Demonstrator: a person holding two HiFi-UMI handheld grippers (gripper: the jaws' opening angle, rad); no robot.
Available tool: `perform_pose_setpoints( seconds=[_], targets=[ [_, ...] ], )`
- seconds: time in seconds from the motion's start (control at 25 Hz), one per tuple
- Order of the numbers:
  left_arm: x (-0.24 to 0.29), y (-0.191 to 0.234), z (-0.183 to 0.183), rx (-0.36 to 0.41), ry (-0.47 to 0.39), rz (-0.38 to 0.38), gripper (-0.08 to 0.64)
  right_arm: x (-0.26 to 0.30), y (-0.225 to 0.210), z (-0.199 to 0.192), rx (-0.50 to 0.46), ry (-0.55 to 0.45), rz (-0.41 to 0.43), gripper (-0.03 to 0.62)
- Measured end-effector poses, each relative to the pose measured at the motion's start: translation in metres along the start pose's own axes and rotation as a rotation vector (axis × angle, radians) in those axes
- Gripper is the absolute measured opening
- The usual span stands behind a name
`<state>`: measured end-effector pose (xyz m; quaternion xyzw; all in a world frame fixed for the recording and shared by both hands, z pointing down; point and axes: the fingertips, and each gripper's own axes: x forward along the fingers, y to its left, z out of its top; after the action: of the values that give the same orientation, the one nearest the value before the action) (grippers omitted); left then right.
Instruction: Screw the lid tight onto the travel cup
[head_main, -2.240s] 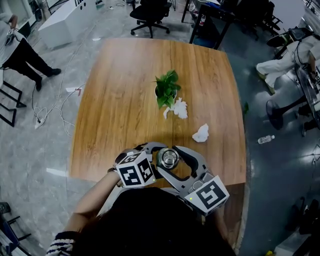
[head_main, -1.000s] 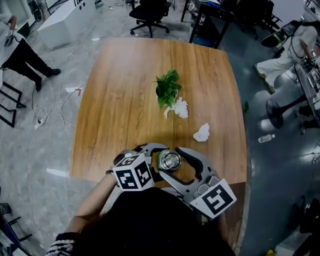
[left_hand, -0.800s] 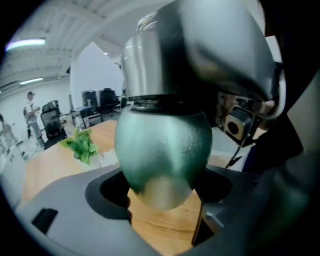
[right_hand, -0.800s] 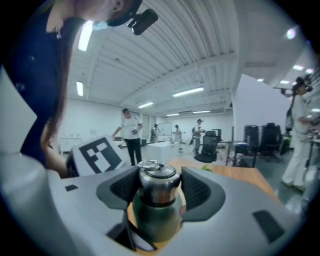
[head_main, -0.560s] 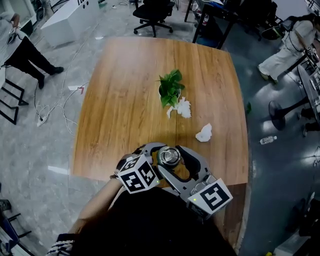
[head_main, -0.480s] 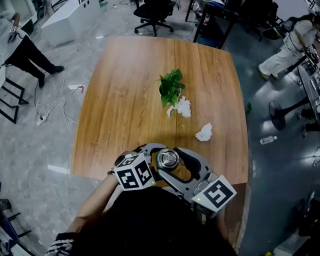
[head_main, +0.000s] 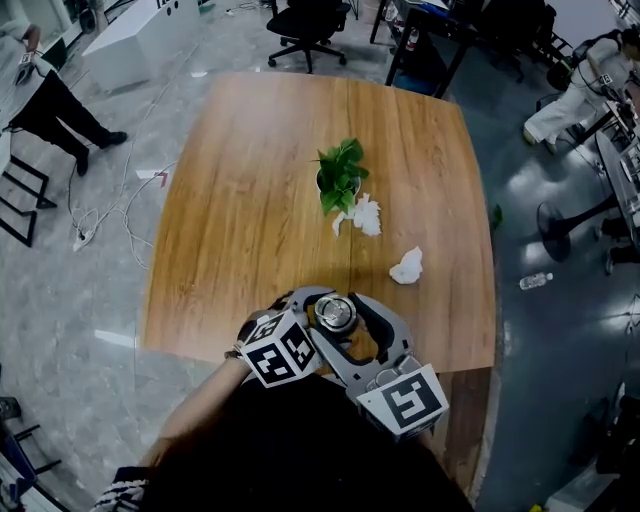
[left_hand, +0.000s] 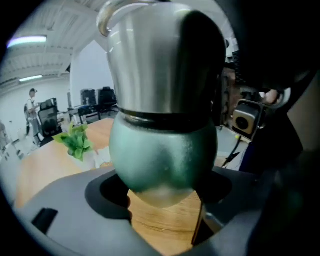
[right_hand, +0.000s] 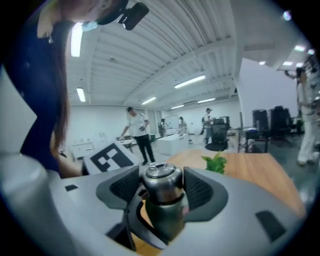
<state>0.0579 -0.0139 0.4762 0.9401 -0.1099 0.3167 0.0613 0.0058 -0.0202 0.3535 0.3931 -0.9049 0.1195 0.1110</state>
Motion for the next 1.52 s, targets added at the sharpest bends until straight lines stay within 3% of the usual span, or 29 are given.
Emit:
perform_pose_setpoints(
  seconds=[0.12, 0.24, 0.32, 0.44, 0.52, 0.6, 0.76, 0.84, 0.92, 1.08, 1.16, 1.24, 1.4, 1.52],
  targets=[
    [-0.007, -0.023, -0.006, 0.089, 0.004, -0.195, 0.39, -0.007, 0.013, -0.004, 0.004, 0.063, 0.174, 0.276],
    [-0.009, -0.029, -0.012, 0.151, 0.056, -0.248, 0.39, -0.006, 0.012, -0.012, -0.058, 0.114, 0.227, 0.276],
    [-0.004, -0.02, -0.013, 0.115, 0.059, -0.191, 0.389, -0.002, 0.003, -0.016, -0.052, 0.122, 0.149, 0.275],
    [0.006, 0.001, -0.011, -0.004, 0.047, -0.044, 0.389, 0.005, -0.019, -0.016, -0.024, 0.085, -0.088, 0.275],
    [0.011, 0.008, -0.01, -0.042, 0.051, 0.029, 0.39, 0.008, -0.023, -0.015, -0.04, 0.07, -0.164, 0.275],
    [0.01, 0.003, -0.008, -0.034, 0.034, 0.0, 0.39, 0.008, -0.015, -0.017, -0.056, 0.097, -0.105, 0.275],
    [-0.002, -0.024, -0.008, 0.098, 0.013, -0.221, 0.39, -0.002, 0.004, -0.025, -0.062, 0.199, 0.139, 0.276],
    [-0.004, -0.026, -0.008, 0.126, 0.026, -0.253, 0.389, -0.003, 0.002, -0.023, -0.037, 0.179, 0.161, 0.276],
    [-0.002, -0.017, -0.007, 0.107, 0.033, -0.201, 0.39, -0.001, -0.006, -0.02, -0.011, 0.138, 0.1, 0.275],
    [0.002, 0.006, -0.001, 0.015, 0.032, -0.016, 0.388, 0.005, -0.022, -0.014, 0.003, 0.065, -0.117, 0.275],
    [0.003, 0.008, 0.001, -0.013, 0.028, 0.028, 0.388, 0.007, -0.021, -0.011, -0.004, 0.054, -0.144, 0.275],
    [0.002, 0.002, -0.002, 0.015, 0.025, -0.017, 0.39, 0.006, -0.01, -0.017, -0.005, 0.103, -0.051, 0.275],
    [-0.01, -0.021, -0.011, 0.143, 0.029, -0.2, 0.39, -0.003, 0.014, -0.021, -0.031, 0.198, 0.215, 0.276],
    [-0.011, -0.019, -0.014, 0.139, 0.042, -0.198, 0.39, 0.0, 0.011, -0.019, -0.092, 0.176, 0.191, 0.275]
  ],
)
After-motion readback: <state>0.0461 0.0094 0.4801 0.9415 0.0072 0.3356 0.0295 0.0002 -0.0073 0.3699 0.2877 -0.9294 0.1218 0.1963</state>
